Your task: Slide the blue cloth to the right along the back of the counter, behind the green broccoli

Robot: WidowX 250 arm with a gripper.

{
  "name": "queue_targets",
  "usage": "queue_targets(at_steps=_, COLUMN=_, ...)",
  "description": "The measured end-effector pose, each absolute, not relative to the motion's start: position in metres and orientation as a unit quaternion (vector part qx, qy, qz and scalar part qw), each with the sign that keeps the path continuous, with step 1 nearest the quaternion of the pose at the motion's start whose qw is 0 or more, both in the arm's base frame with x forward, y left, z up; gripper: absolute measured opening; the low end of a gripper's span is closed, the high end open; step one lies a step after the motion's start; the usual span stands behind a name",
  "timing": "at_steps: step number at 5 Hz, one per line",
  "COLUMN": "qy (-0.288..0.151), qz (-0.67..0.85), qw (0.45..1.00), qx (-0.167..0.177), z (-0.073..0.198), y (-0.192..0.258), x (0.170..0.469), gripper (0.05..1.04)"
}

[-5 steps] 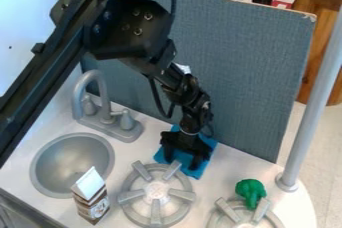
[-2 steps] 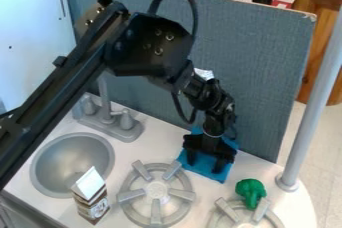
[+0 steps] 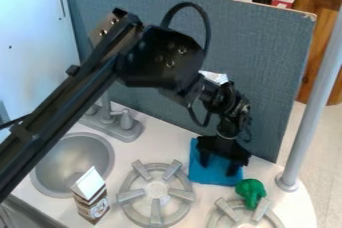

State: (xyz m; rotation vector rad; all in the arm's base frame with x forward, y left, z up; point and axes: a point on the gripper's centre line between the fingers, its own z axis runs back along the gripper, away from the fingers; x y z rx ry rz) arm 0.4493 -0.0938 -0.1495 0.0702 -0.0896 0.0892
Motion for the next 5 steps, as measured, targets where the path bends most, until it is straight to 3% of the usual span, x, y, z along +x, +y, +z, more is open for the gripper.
queue_targets(at_steps=2, qy=-0.043, qz=0.089, qw=0.994, qx=0.049, z=-0.152, y=-0.071, x=0.458, gripper=1.0)
queue_targets(at_steps=3, qy=-0.03, qz=0.118, qw=0.992, qx=0.026, z=-0.141, y=-0.043, x=0.431, gripper=1.0)
queue_targets(at_steps=5, qy=-0.105, qz=0.151, qw=0.98, qx=-0.069, z=-0.028, y=0.001, x=0.412, gripper=1.0)
